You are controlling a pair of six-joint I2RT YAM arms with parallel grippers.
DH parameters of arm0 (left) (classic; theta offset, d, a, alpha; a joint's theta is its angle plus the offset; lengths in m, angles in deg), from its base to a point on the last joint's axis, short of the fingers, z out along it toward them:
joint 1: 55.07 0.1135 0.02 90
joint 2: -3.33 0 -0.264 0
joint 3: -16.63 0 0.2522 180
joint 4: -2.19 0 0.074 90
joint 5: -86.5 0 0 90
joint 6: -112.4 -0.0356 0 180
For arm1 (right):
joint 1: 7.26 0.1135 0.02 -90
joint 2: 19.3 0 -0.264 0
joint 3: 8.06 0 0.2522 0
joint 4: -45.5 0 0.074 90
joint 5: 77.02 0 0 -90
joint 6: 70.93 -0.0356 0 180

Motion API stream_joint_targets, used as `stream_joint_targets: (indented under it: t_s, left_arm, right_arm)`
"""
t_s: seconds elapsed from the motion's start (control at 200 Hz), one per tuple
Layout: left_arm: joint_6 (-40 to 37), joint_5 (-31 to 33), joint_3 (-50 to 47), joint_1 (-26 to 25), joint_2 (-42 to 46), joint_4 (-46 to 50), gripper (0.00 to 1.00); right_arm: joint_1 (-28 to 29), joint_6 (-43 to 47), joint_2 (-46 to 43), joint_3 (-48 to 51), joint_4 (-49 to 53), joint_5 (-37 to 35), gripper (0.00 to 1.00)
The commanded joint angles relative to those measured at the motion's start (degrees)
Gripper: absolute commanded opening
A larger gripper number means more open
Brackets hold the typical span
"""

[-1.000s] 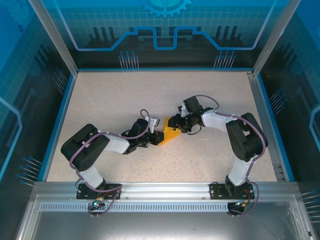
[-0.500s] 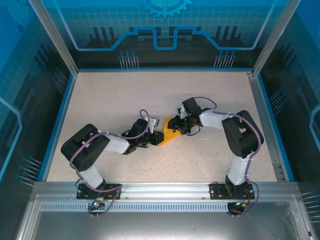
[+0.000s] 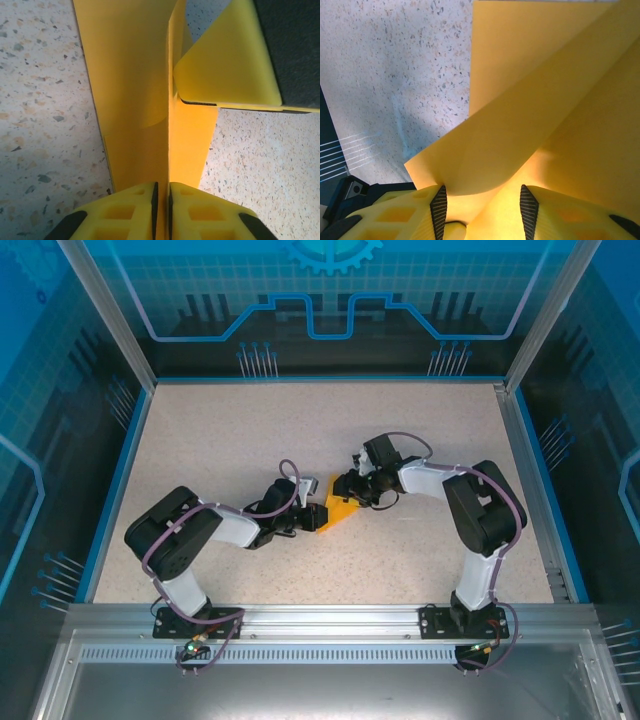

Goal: Fold a paper plane with a square sheet of paper (pick it up from the middle)
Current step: Fourth fold the wing at the center of the table.

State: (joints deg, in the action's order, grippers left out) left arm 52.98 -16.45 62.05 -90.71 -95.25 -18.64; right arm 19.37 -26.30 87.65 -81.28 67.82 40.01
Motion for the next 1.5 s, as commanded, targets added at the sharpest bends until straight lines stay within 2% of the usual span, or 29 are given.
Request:
stream_joint_targets:
  t_s: [0.0, 0.46, 0.575, 0.685, 0.945, 1.045, 1.216, 1.496]
  left_arm:
    - [1.33, -1.29, 0.33, -0.10, -0.12, 2.18, 0.19]
    - [3.19, -2.31, 1.19, 1.52, 6.07, 9.34, 0.37]
    - [7.38, -1.48, 1.39, 3.43, 8.37, 11.40, 0.42]
    - [9.69, -0.94, 2.89, 4.20, 9.80, 13.94, 0.43]
    - [12.29, -6.65, 6.37, 4.17, 8.38, 12.64, 0.38]
    - [12.50, -8.77, 7.78, 4.17, 6.73, 12.87, 0.32]
    - [12.41, -9.63, 8.64, 4.15, 4.56, 13.86, 0.20]
    - [11.01, -9.88, 11.09, 4.21, 2.43, 18.85, 0.11]
  right_arm:
    - [0.53, 0.46, 1.81, -0.47, 2.63, -0.68, 0.45]
    - [1.25, 1.43, 4.74, -3.60, 10.46, -6.31, 0.47]
    - [1.40, 1.57, 5.37, -4.37, 11.97, -7.36, 0.47]
    - [1.55, 1.27, 5.85, -5.21, 14.29, -9.43, 0.45]
    - [2.22, 1.15, 6.75, -6.58, 17.42, -12.40, 0.43]
    - [2.46, 1.16, 7.71, -7.53, 18.59, -12.36, 0.43]
    - [2.72, 1.46, 9.03, -8.84, 19.91, -11.53, 0.45]
    - [2.99, 2.30, 11.36, -11.36, 23.99, -12.97, 0.49]
